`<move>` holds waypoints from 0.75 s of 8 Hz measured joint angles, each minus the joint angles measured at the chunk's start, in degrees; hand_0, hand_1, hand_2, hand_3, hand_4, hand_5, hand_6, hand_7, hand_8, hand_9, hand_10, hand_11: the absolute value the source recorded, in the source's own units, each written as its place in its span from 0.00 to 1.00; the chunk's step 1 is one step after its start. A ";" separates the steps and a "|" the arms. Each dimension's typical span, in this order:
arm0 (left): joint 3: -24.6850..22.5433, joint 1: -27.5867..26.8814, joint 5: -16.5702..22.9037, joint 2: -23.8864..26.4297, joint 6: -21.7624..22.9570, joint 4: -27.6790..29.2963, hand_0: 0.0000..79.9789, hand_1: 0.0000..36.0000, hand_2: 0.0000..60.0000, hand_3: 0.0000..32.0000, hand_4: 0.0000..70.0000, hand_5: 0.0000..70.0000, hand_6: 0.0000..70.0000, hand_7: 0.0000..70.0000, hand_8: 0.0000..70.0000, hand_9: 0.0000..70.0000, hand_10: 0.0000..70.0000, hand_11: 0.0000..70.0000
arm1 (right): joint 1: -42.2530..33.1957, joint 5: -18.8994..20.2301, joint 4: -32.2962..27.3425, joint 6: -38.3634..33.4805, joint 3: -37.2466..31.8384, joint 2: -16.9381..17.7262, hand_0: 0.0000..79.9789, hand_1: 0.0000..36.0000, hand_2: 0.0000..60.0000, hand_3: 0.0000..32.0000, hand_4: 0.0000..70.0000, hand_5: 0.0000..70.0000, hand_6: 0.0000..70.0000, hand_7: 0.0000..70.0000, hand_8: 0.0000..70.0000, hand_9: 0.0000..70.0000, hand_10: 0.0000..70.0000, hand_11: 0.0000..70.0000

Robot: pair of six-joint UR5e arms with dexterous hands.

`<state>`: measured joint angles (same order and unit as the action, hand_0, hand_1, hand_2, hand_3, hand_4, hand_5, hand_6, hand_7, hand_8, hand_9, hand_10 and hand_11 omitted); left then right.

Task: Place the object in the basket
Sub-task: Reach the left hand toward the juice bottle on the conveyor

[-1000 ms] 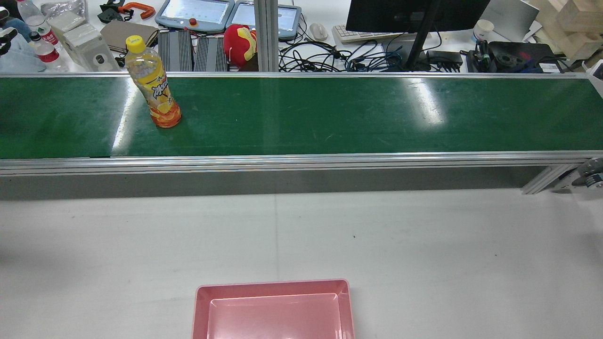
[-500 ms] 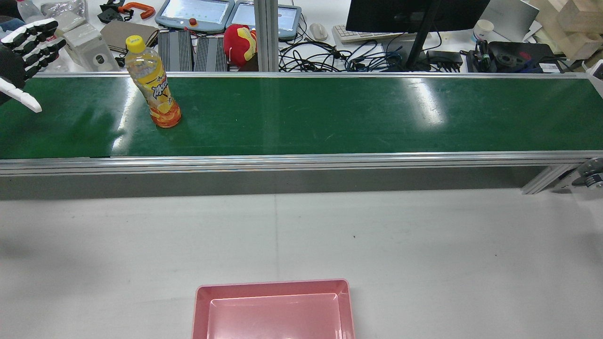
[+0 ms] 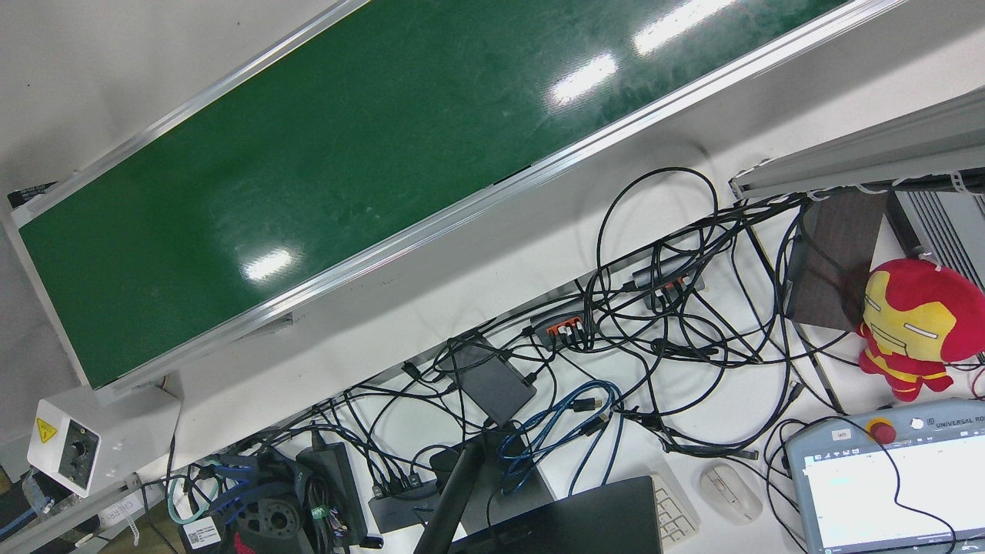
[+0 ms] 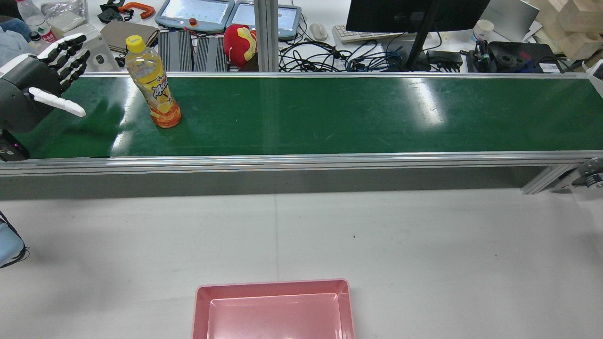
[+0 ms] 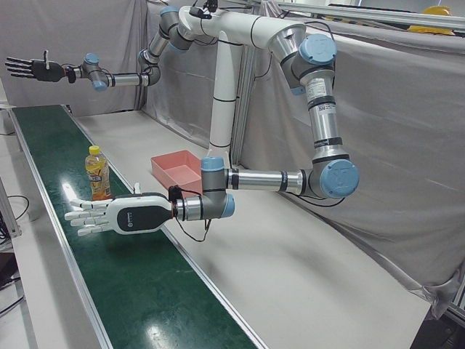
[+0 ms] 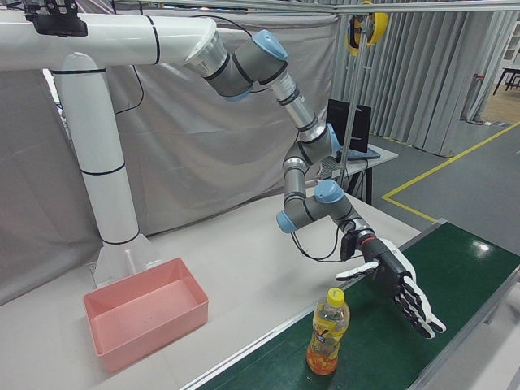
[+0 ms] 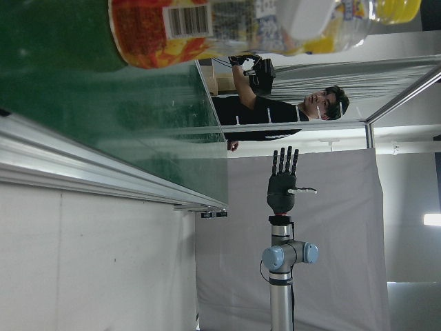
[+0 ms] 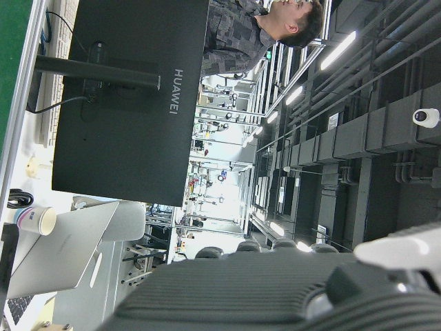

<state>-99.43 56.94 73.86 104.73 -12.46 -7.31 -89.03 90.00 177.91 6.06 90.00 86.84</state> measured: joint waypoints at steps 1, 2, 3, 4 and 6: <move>-0.15 -0.72 -0.42 0.94 -0.42 -1.95 1.00 0.50 0.00 0.03 0.03 0.27 0.00 0.00 0.06 0.06 0.00 0.02 | 0.02 0.00 0.01 0.00 0.00 0.00 0.00 0.00 0.00 0.00 0.00 0.00 0.00 0.00 0.00 0.00 0.00 0.00; -0.29 -1.43 -0.57 2.58 -1.29 -4.13 1.00 0.48 0.00 0.01 0.04 0.28 0.00 0.00 0.06 0.06 0.00 0.02 | 0.03 0.00 0.02 0.00 0.00 0.00 0.00 0.00 0.00 0.00 0.00 0.00 0.00 0.00 0.00 0.00 0.00 0.00; -0.29 -2.32 -0.61 4.60 -2.11 -6.11 1.00 0.47 0.00 0.00 0.04 0.28 0.00 0.00 0.05 0.06 0.00 0.01 | 0.02 0.00 0.03 0.00 0.00 0.00 0.00 0.00 0.00 0.00 0.00 0.00 0.00 0.00 0.00 0.00 0.00 0.00; -0.27 -3.14 -0.63 6.43 -2.53 -7.44 1.00 0.46 0.00 0.00 0.05 0.29 0.00 0.00 0.05 0.06 0.00 0.02 | 0.01 0.00 0.05 0.00 0.00 0.00 0.00 0.00 0.00 0.00 0.00 0.00 0.00 0.00 0.00 0.00 0.00 0.00; -0.25 -3.96 -0.75 9.66 -2.72 -9.10 1.00 0.46 0.00 0.00 0.05 0.29 0.00 0.00 0.06 0.07 0.00 0.02 | 0.00 0.03 0.04 0.00 0.00 0.00 0.00 0.00 0.00 0.00 0.00 0.00 0.00 0.00 0.00 0.00 0.00 0.00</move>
<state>-99.67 52.98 73.11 114.39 -15.19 -16.42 -89.03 90.03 177.95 6.06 90.00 86.84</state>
